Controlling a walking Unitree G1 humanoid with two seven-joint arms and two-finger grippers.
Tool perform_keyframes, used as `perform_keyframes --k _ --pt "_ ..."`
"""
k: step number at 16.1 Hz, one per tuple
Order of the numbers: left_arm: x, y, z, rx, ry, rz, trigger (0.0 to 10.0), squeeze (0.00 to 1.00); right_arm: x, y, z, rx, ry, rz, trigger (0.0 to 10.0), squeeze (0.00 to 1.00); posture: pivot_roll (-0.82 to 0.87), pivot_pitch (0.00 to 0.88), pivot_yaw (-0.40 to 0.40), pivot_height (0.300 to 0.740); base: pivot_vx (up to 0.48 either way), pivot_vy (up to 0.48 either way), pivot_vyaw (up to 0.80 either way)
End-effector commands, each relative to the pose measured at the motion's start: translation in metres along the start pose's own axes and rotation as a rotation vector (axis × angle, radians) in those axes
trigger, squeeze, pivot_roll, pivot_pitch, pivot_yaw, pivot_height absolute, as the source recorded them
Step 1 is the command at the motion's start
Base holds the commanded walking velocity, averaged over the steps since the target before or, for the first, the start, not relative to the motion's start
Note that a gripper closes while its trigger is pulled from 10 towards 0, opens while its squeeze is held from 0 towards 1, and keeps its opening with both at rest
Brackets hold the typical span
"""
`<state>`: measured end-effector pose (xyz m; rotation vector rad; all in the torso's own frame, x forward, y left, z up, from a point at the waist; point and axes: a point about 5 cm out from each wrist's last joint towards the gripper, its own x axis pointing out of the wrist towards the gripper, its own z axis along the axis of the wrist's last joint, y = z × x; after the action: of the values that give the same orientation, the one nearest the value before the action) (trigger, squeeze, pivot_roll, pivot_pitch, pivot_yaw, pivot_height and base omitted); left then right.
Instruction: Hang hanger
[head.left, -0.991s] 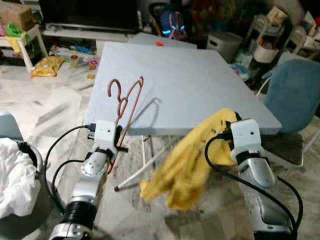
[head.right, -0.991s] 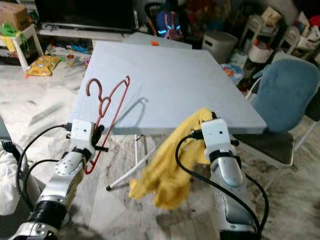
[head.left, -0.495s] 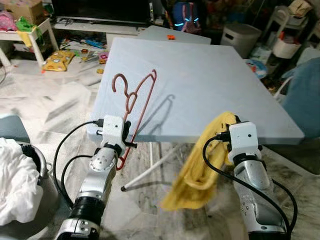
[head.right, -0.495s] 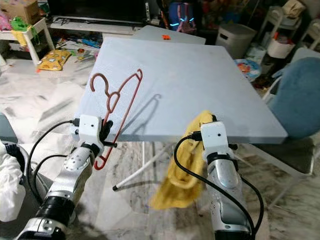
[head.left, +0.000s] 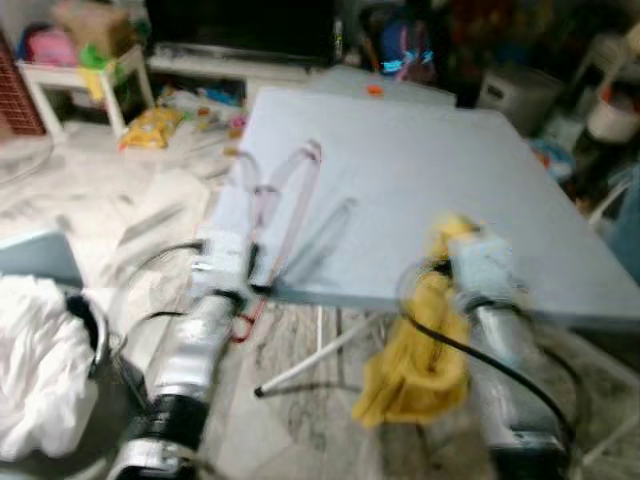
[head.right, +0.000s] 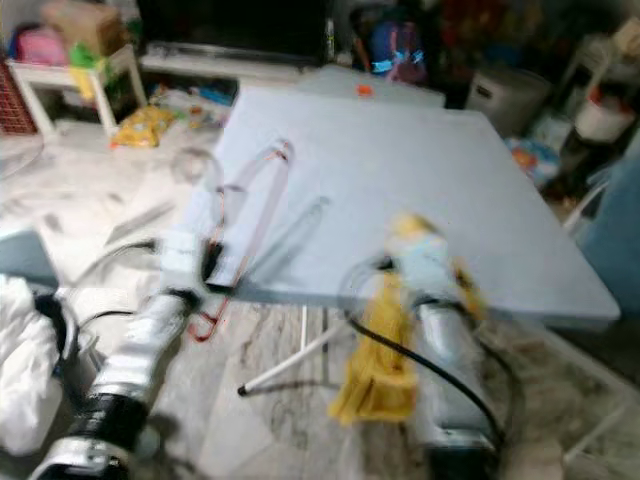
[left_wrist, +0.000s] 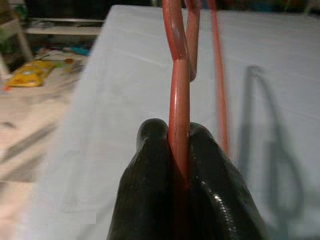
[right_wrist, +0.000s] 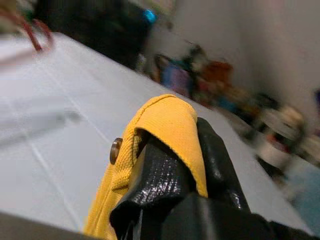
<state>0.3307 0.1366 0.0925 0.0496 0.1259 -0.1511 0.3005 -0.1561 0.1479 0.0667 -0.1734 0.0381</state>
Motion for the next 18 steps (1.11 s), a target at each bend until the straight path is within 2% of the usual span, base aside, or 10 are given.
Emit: perform_keyframes --k 1,4,8,11,12,15,16,17,18 --pt "-0.002 -0.008 -0.014 0.000 0.070 -0.017 10.0 0.00 0.002 -0.011 0.014 -0.016 -0.063 -0.030 10.0 0.00 0.16 0.000 -0.066 0.740 0.439 0.000 0.46" --pt "-0.001 -0.012 -0.011 0.011 0.061 -0.027 10.0 0.00 0.004 -0.009 0.016 -0.020 -0.075 -0.006 10.0 0.00 0.16 0.000 -0.064 0.740 0.419 0.000 0.43" --pt "0.000 -0.013 -0.009 0.021 0.053 -0.026 10.0 0.00 0.011 -0.005 0.021 -0.012 -0.097 0.017 10.0 0.00 0.15 0.000 -0.065 0.740 0.356 0.000 0.00" --pt "0.000 -0.016 -0.011 0.024 0.062 -0.033 10.0 0.00 0.025 0.000 0.029 -0.005 -0.119 0.030 10.0 0.00 0.16 0.000 -0.067 0.740 0.080 0.000 0.00" --pt "0.000 -0.017 -0.011 0.030 0.061 -0.033 10.0 0.00 0.034 -0.002 0.035 0.009 -0.127 0.016 10.0 0.00 0.16 0.000 -0.069 0.740 0.000 0.000 0.00" --pt "0.000 -0.021 -0.012 0.022 0.069 -0.030 10.0 0.00 0.082 -0.019 0.074 0.102 -0.152 -0.031 10.0 0.00 0.17 0.000 -0.090 0.740 0.000 0.000 0.00" --pt "0.000 -0.023 -0.012 0.018 0.066 -0.027 10.0 0.00 0.099 -0.022 0.097 0.116 -0.196 -0.033 10.0 0.00 0.17 0.000 -0.098 0.740 0.000 0.000 0.00" --pt "0.000 -0.025 -0.013 0.011 0.063 -0.021 10.0 0.00 0.118 -0.021 0.139 0.141 -0.284 -0.018 10.0 0.00 0.18 0.000 -0.105 0.740 0.000 0.000 0.00" --pt "0.000 -0.027 -0.013 0.010 0.062 -0.018 10.0 0.00 0.125 -0.020 0.158 0.155 -0.324 -0.016 10.0 0.00 0.19 0.000 -0.121 0.740 0.000 0.000 0.00"
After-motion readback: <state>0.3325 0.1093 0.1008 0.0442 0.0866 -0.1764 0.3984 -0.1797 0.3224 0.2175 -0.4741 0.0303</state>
